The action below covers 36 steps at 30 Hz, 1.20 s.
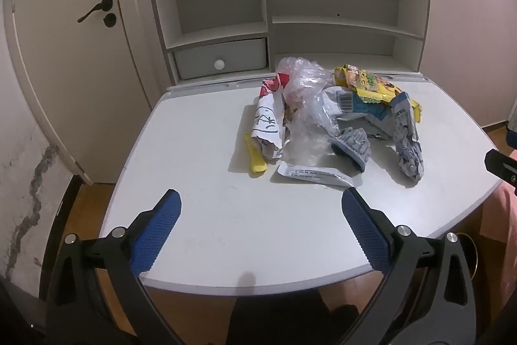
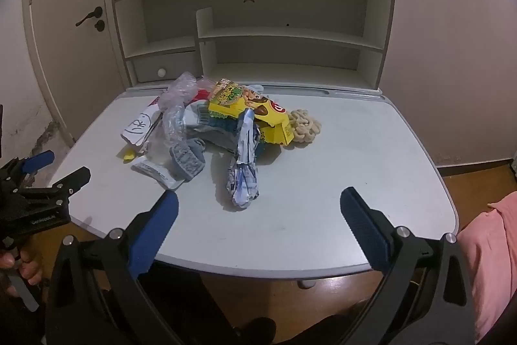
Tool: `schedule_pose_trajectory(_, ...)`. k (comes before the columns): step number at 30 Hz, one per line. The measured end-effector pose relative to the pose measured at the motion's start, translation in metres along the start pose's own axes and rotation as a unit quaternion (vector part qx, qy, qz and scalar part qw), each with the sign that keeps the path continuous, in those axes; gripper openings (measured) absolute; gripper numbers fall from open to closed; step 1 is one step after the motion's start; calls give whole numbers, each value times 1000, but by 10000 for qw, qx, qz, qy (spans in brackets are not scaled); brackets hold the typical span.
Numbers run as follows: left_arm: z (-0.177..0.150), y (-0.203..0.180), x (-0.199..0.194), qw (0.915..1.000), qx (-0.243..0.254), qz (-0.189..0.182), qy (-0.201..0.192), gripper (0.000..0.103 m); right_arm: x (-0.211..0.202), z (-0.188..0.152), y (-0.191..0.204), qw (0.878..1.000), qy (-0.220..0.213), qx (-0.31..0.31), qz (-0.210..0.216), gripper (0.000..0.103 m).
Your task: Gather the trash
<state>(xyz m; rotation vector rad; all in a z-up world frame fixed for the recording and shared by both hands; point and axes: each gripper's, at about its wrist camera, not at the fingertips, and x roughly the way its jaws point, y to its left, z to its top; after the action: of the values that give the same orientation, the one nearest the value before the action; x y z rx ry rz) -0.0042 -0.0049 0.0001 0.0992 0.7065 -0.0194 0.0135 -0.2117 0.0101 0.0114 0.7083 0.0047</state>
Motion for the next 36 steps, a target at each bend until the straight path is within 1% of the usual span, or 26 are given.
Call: schedule_pose_trajectory(36,-2,-3,1,10000,3,-33,34,97,-4,1,5,10000,4,-51,29,97)
